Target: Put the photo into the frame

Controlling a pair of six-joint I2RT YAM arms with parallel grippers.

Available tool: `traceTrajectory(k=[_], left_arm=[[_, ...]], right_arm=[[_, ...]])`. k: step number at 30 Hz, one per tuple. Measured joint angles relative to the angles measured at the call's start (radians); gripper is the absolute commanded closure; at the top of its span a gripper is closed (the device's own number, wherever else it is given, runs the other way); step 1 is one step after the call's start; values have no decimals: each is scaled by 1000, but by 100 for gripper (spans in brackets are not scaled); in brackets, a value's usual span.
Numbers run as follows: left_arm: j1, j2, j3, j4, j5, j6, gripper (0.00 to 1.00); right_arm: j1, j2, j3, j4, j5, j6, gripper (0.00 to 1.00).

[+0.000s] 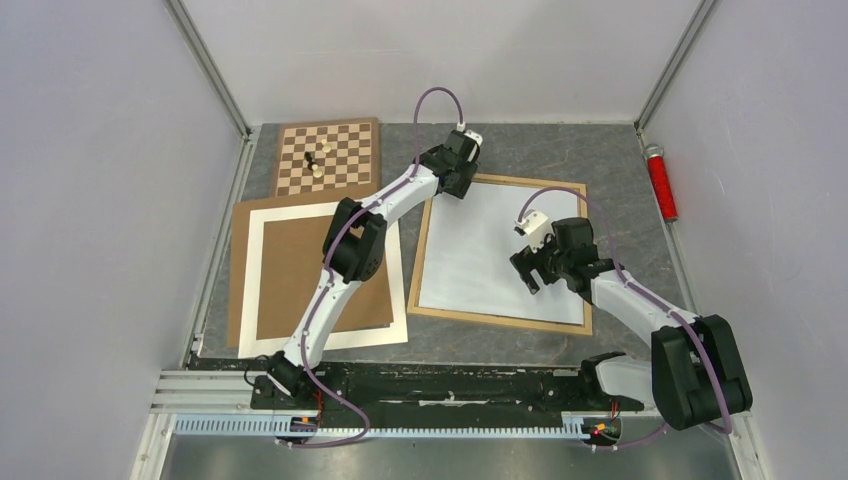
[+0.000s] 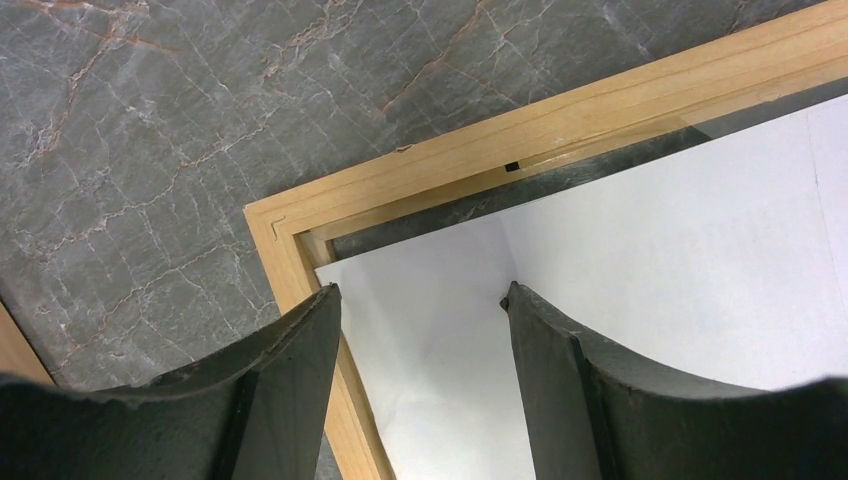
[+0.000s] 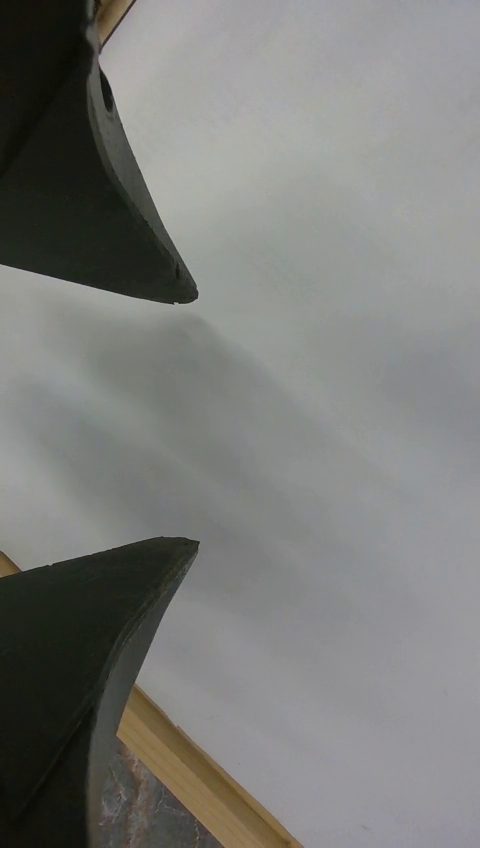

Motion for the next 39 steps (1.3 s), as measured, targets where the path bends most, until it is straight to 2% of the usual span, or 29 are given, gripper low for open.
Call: traceTrajectory(k=[21, 39], left_arm=[[18, -1, 4, 33, 24, -29, 30], [41, 0, 73, 51, 81, -98, 29]], right_arm=[[-14, 0, 6, 8, 8, 0, 10], [-26, 15, 6, 15, 3, -3, 10]])
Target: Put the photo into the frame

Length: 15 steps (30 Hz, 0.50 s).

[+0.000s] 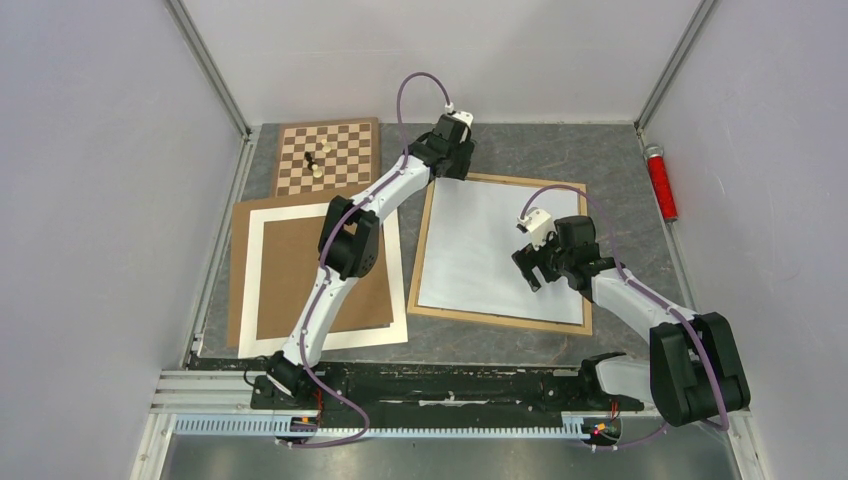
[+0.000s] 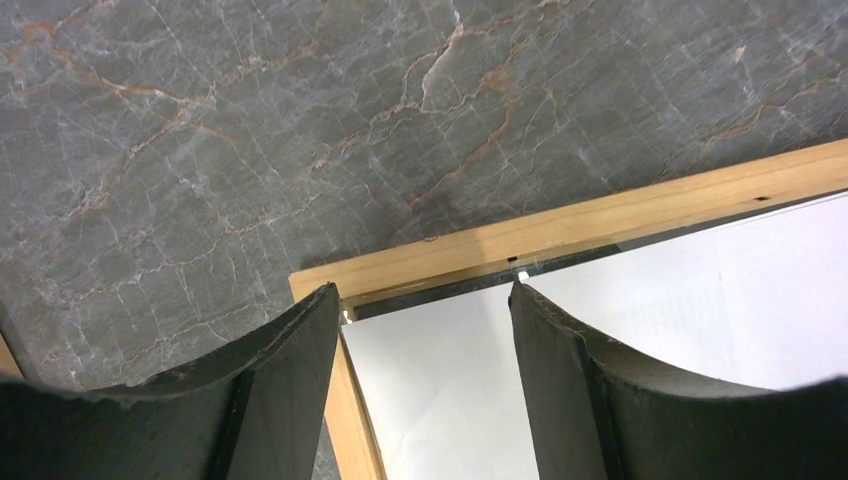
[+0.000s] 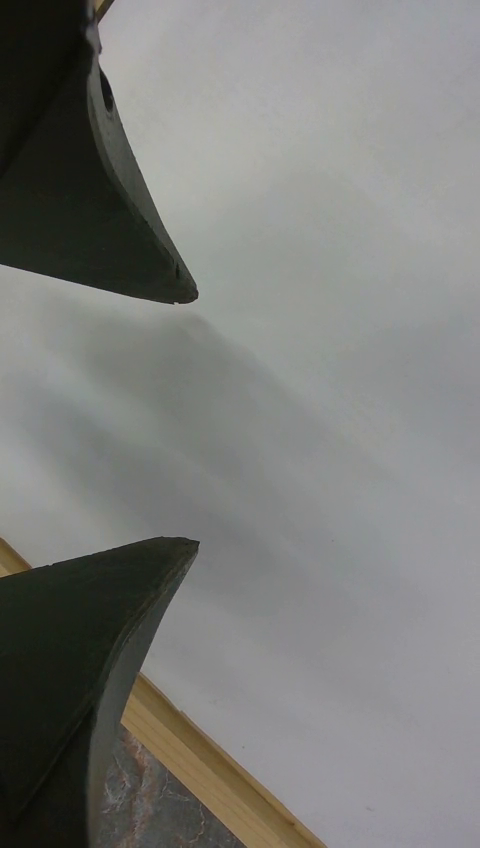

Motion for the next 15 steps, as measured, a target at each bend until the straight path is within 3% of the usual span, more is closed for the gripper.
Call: traceTrajectory(k=[15], left_arm=[[0, 57, 23, 3, 23, -3, 29]], right_arm=[[-8, 0, 0, 0, -1, 0, 10]])
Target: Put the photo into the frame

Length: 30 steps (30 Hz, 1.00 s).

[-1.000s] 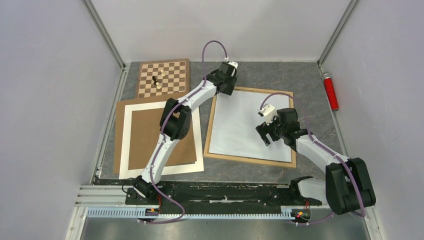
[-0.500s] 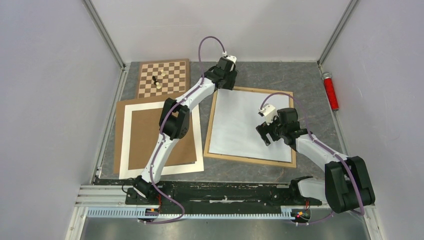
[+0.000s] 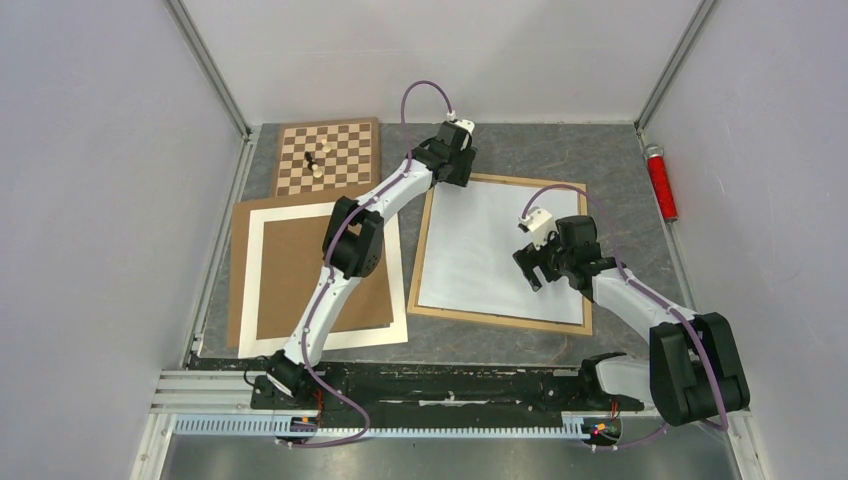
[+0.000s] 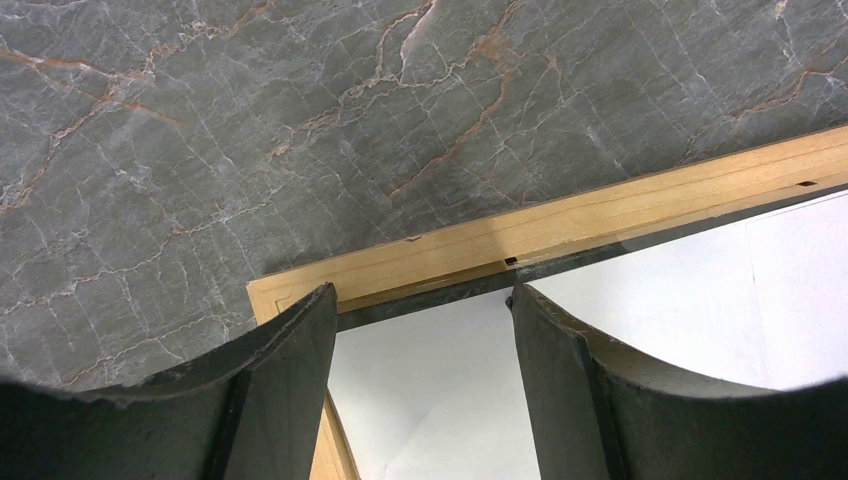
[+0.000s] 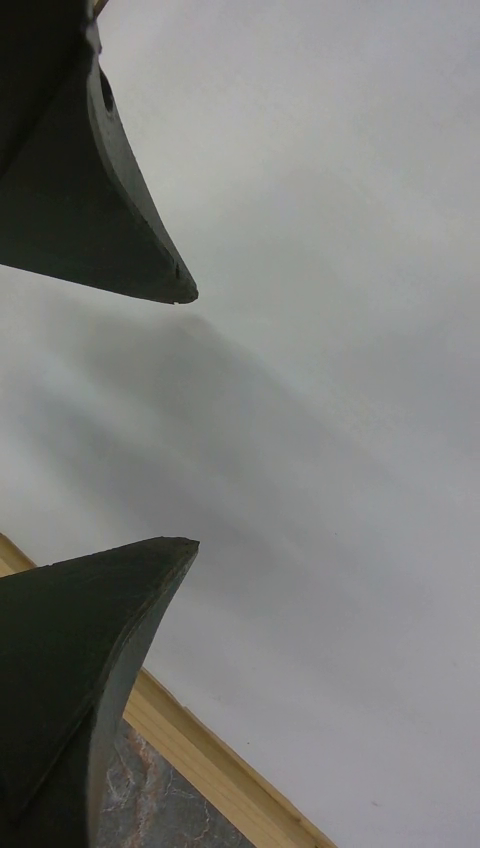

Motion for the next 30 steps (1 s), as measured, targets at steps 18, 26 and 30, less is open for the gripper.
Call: traceTrajectory(k=[18, 26, 30], left_arm=[[-47, 32, 49, -31, -58, 73, 26], [-62, 33, 52, -29, -104, 183, 25], [-62, 33, 52, -26, -119, 222, 25]], right_arm=[[-5, 8, 2, 2, -3, -2, 10], [-12, 15, 5, 7, -5, -4, 10], [-13, 20, 7, 8, -8, -4, 10]])
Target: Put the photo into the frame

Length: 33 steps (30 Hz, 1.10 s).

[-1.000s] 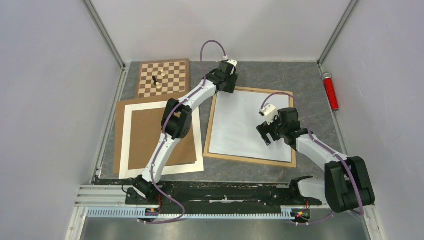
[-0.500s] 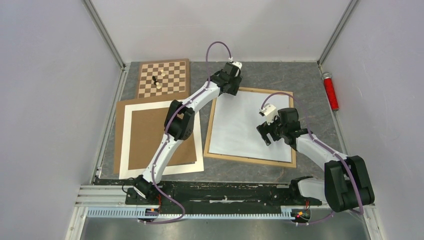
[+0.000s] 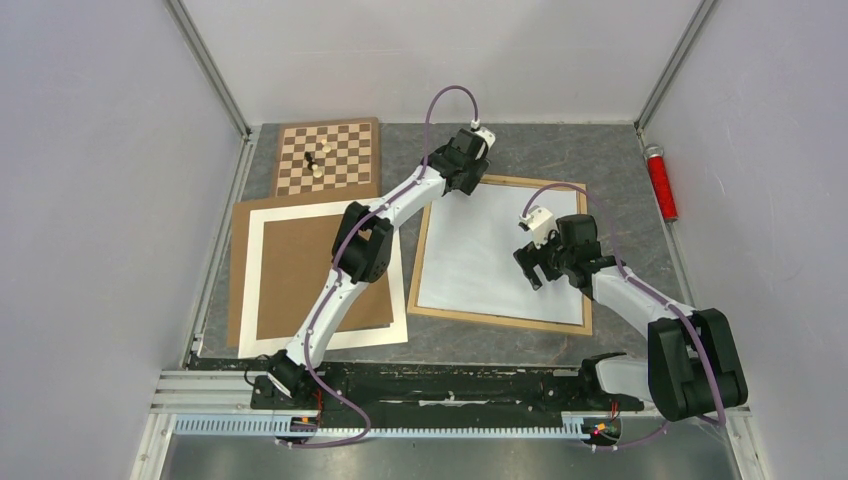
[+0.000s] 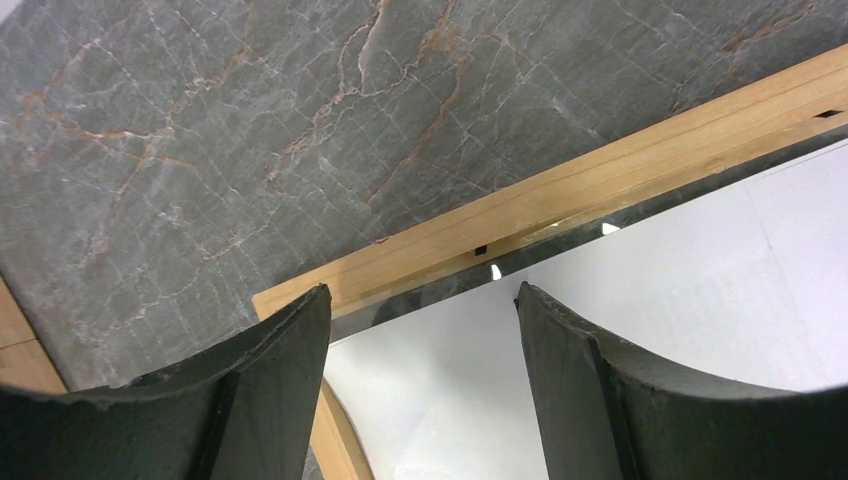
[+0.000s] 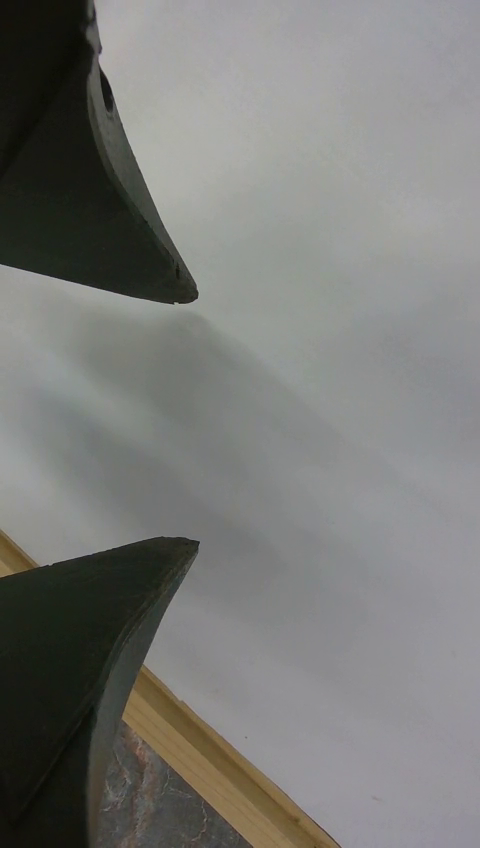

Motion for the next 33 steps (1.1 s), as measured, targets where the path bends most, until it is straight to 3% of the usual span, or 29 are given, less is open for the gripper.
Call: traceTrajectory(k=[20, 33], left_arm=[[4, 0, -20, 91, -33, 69, 25], [9, -69, -163, 120, 11, 67, 25]], right_arm=[[-6, 16, 4, 4, -15, -7, 10], [-12, 27, 11, 10, -15, -8, 10]])
